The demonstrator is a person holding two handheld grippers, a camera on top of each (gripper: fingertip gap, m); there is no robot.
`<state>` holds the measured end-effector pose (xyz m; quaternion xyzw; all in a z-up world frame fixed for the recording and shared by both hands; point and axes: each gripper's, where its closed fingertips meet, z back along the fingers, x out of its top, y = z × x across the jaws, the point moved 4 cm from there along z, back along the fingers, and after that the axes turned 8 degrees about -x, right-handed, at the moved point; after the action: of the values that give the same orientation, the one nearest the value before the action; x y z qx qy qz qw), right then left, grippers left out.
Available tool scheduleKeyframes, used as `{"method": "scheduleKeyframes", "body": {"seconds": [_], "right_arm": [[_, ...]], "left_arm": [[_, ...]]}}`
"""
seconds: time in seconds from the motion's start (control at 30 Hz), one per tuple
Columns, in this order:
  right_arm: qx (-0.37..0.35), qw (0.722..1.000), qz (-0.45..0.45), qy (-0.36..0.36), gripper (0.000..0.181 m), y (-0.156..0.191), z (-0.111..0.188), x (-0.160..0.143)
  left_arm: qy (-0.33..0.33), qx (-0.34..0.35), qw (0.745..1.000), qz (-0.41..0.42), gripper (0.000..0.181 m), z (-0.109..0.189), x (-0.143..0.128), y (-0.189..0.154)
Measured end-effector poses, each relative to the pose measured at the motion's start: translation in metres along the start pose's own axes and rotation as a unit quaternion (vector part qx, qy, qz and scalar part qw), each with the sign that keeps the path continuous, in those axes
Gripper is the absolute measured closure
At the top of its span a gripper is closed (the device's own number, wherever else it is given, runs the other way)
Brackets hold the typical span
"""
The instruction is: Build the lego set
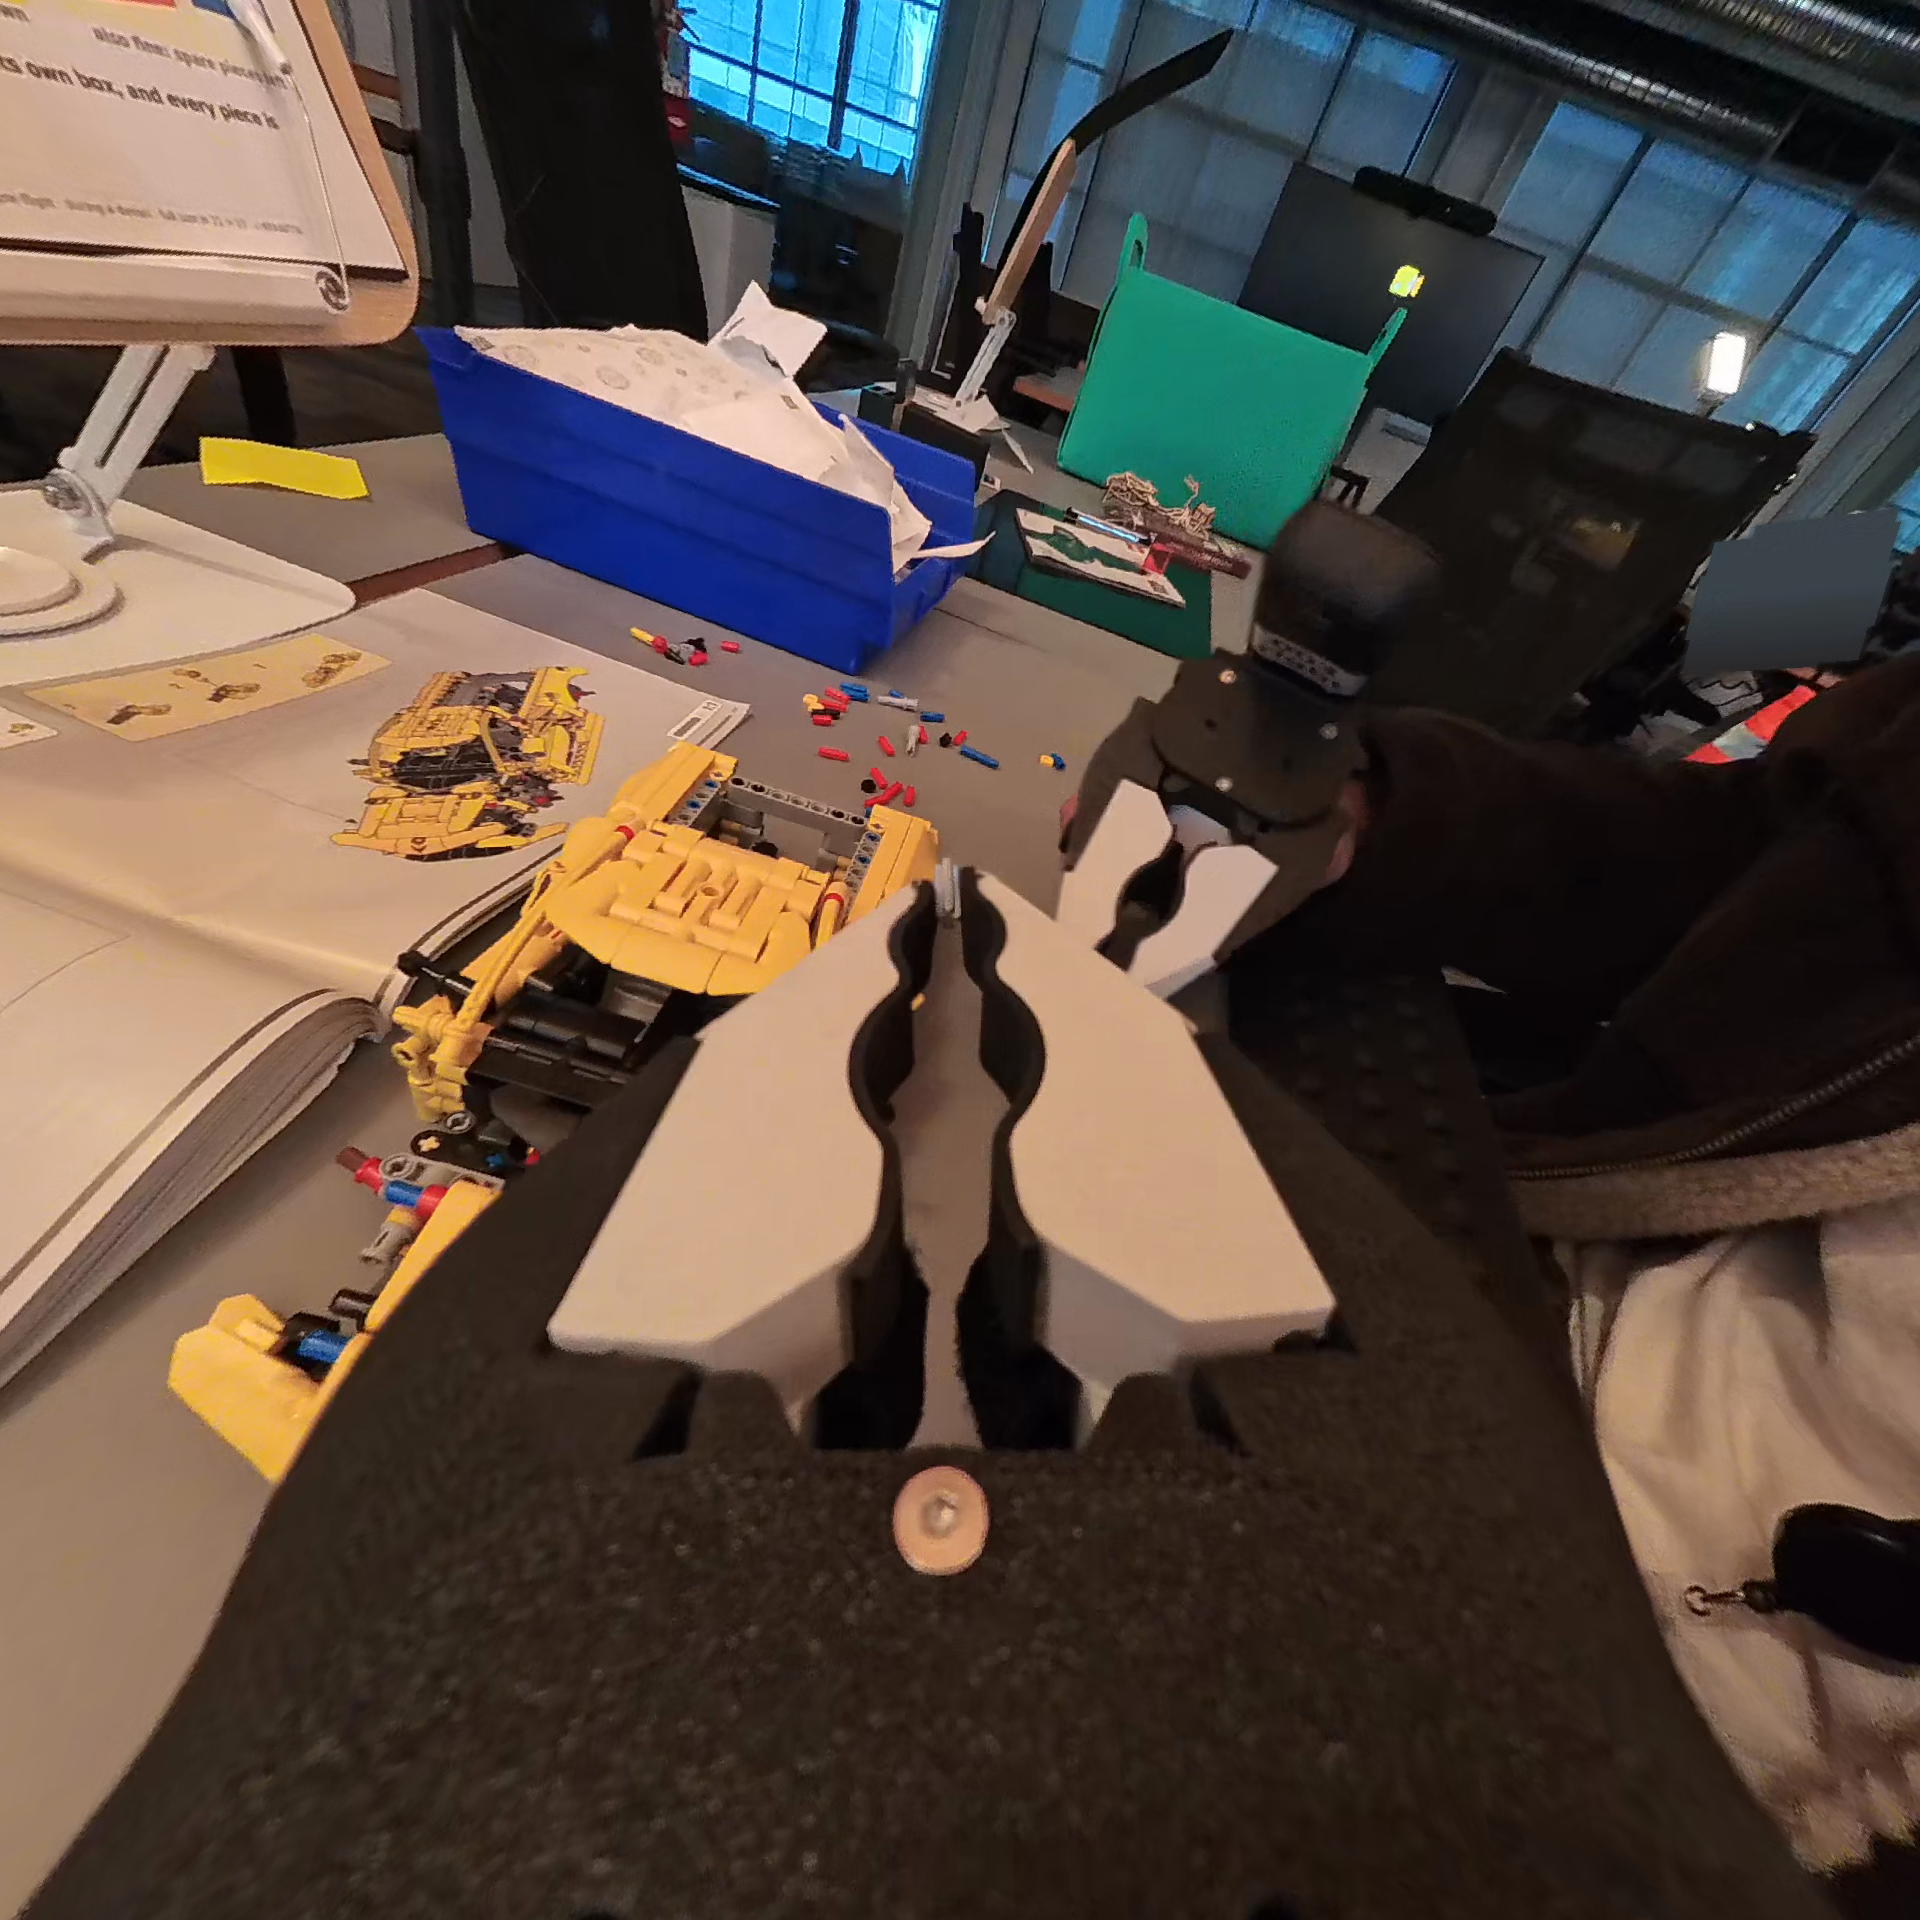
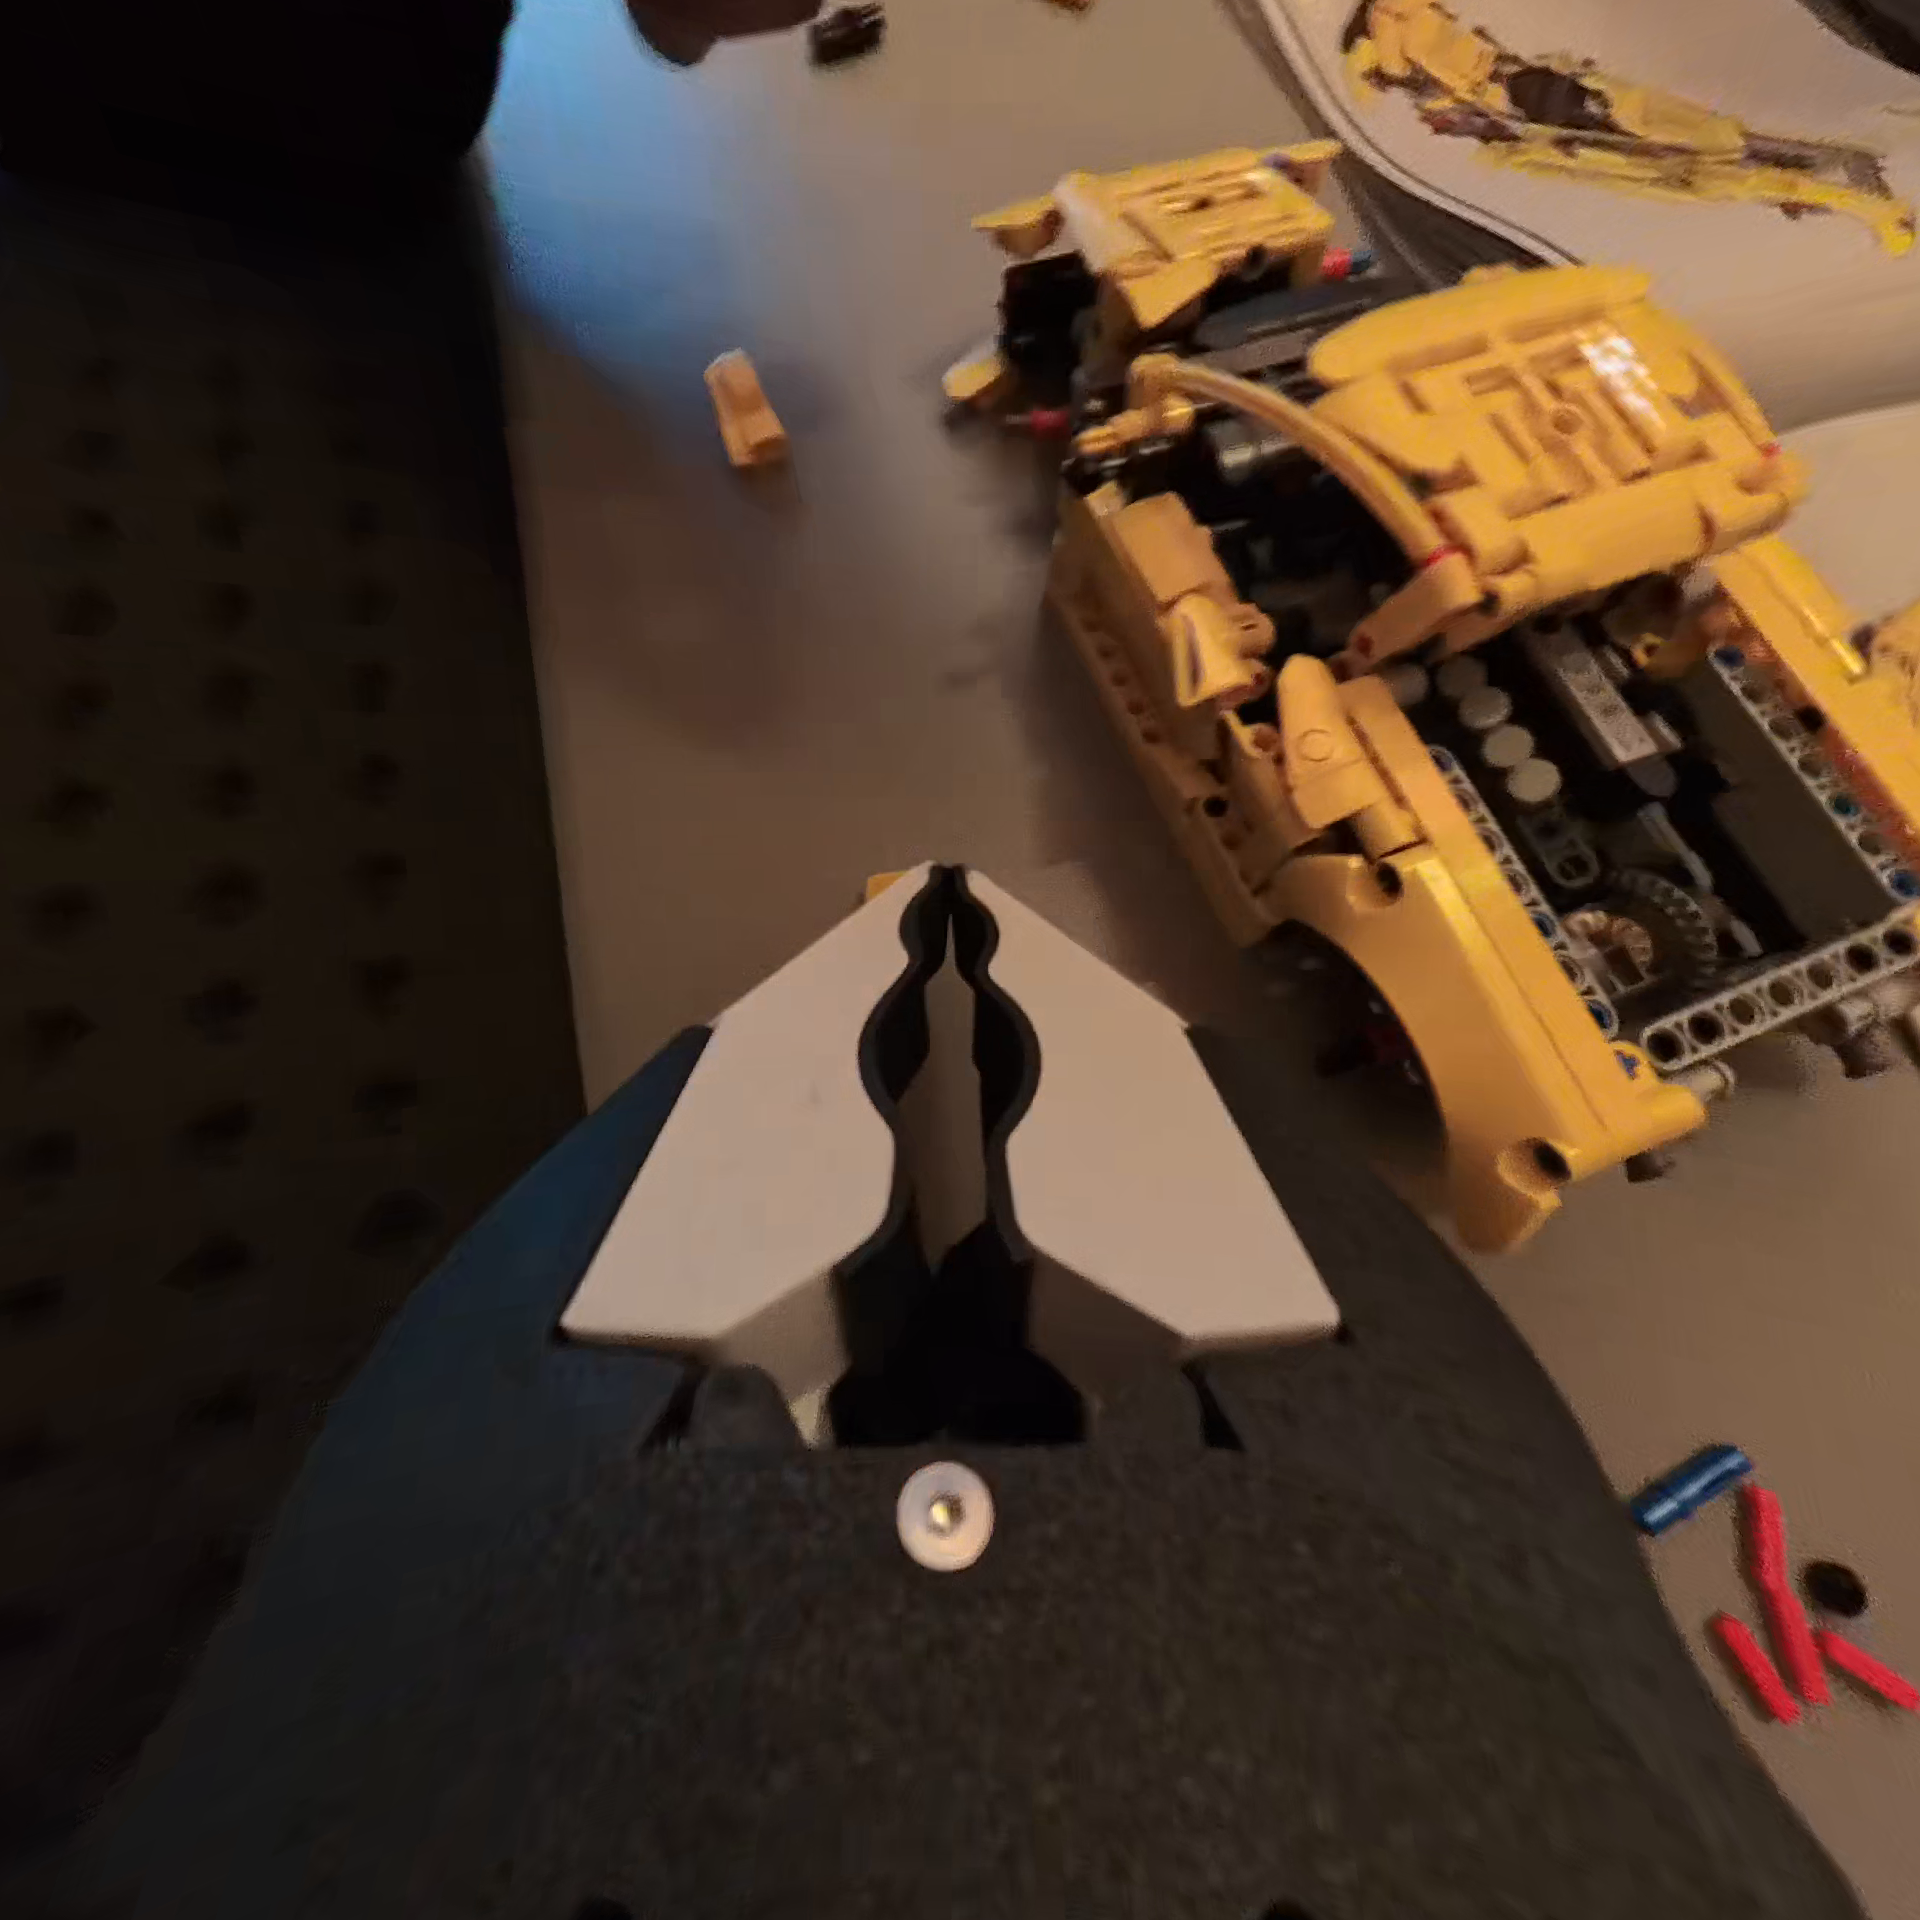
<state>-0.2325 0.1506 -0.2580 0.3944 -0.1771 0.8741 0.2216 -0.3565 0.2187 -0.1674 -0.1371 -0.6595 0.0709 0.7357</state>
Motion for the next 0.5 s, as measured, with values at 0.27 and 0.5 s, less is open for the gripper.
{"method": "scheduleKeyframes", "body": {"seconds": [0.27, 0.5], "right_arm": [[-0.008, 0.998, 0.061, 0.008, 0.181, 0.007, 0.020, -0.028], [0.060, 0.998, 0.014, 0.006, 0.170, 0.009, 0.031, -0.027]], "left_arm": [[0.004, -0.004, 1.000, -0.007, 0.177, -0.002, -0.001, -0.002], [0.011, -0.010, 1.000, -0.008, 0.177, -0.004, -0.002, -0.004]]}}
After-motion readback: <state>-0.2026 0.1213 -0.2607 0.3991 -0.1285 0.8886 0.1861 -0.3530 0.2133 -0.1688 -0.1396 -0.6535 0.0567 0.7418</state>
